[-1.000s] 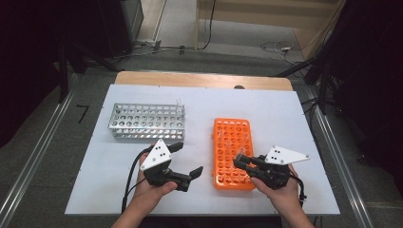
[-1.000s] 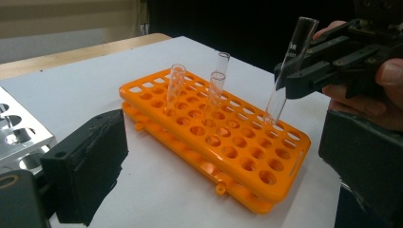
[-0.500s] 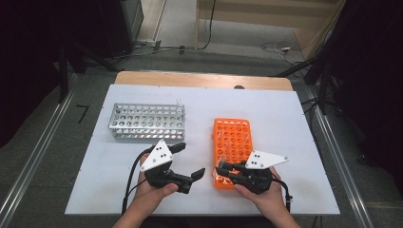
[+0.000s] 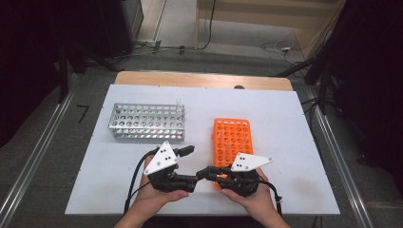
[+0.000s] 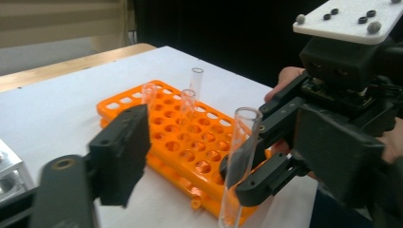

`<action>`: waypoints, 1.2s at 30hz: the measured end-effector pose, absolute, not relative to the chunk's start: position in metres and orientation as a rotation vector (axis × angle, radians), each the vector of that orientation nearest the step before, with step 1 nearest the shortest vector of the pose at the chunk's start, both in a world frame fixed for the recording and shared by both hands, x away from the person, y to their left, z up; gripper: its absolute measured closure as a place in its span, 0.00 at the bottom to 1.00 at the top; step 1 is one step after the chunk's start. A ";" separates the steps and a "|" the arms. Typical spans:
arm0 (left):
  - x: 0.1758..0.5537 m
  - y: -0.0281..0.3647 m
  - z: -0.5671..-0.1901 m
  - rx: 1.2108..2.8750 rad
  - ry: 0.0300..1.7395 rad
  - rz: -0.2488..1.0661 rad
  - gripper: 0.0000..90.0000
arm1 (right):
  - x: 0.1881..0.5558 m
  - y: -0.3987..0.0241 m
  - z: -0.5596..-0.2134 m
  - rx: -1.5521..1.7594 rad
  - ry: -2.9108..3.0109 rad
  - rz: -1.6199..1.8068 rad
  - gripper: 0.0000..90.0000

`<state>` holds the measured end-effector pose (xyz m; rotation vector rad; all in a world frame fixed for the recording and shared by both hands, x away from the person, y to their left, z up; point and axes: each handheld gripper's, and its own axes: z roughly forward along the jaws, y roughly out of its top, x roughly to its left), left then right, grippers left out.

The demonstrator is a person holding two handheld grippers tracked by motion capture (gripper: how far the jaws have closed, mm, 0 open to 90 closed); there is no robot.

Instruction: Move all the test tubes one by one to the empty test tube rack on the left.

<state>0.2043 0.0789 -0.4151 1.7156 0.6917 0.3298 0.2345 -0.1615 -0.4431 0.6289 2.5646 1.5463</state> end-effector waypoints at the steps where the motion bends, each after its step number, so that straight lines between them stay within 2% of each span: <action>1: 0.204 0.078 -0.416 1.720 0.685 0.327 0.30 | 0.234 -0.161 -0.443 0.628 2.567 1.545 0.82; 6: 0.204 0.072 -0.419 1.755 0.668 0.310 0.52 | 0.233 -0.160 -0.442 0.630 2.573 1.550 0.82; 10: 0.205 0.069 -0.421 1.772 0.662 0.316 0.63 | 0.232 -0.159 -0.442 0.616 2.577 1.553 0.82; 22: 0.204 0.064 -0.424 1.796 0.641 0.303 0.83 | 0.229 -0.156 -0.442 0.598 2.595 1.563 0.82; 29: 0.204 0.064 -0.423 1.796 0.628 0.305 0.84 | 0.230 -0.157 -0.442 0.591 2.596 1.573 0.81; 36: 0.208 0.075 -0.420 1.760 0.671 0.327 0.84 | 0.231 -0.167 -0.441 0.565 2.604 1.610 0.53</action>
